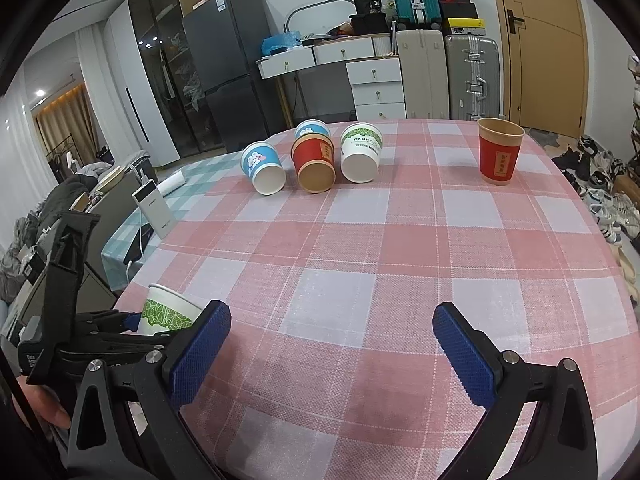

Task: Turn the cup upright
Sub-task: 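Carry the white cup up toward the right tool with the left tool, then grasp the white cup with the right tool while the left tool releases it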

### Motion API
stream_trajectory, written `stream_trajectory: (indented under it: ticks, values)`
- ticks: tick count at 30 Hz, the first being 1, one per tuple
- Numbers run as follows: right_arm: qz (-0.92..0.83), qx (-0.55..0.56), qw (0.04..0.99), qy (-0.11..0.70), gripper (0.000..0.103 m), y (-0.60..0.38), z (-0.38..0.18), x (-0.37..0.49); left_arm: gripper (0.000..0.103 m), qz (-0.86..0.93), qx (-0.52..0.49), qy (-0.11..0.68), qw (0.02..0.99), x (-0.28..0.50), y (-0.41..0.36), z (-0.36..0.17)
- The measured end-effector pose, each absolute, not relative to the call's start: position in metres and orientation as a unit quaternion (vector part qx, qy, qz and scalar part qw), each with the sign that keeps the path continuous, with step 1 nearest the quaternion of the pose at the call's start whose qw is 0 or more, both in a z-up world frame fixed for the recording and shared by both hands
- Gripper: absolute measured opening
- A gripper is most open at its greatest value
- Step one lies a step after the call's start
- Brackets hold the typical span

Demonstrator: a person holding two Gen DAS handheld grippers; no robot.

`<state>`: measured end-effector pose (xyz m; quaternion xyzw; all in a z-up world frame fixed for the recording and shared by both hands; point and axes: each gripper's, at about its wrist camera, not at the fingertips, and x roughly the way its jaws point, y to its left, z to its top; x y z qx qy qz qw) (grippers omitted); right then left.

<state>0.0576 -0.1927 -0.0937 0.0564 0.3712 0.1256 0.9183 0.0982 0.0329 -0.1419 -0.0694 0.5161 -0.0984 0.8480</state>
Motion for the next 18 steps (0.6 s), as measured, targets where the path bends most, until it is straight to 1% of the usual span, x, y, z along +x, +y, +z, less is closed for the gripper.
stream_trajectory:
  ticks: [1, 3, 11, 13, 18]
  values:
    - [0.126, 0.056, 0.919, 0.370, 0.103, -0.193, -0.093, 0.057, 0.067, -0.095, -0.070, 0.518, 0.847, 0.098, 0.034, -0.143]
    - [0.126, 0.057, 0.919, 0.369, 0.103, -0.193, -0.093, 0.057, 0.080, -0.071, -0.059, 0.524, 0.847, 0.099, 0.034, -0.146]
    - [0.130, 0.059, 0.919, 0.367, 0.103, -0.193, -0.091, 0.057, 0.086, -0.067, -0.057, 0.497, 0.864, 0.097, 0.040, -0.130]
    - [0.130, 0.064, 0.920, 0.365, 0.103, -0.195, -0.090, 0.057, 0.086, -0.065, -0.061, 0.495, 0.864, 0.098, 0.043, -0.125]
    - [0.140, 0.080, 0.916, 0.366, 0.103, -0.198, -0.085, 0.058, 0.086, -0.060, -0.081, 0.450, 0.887, 0.087, 0.054, -0.087]
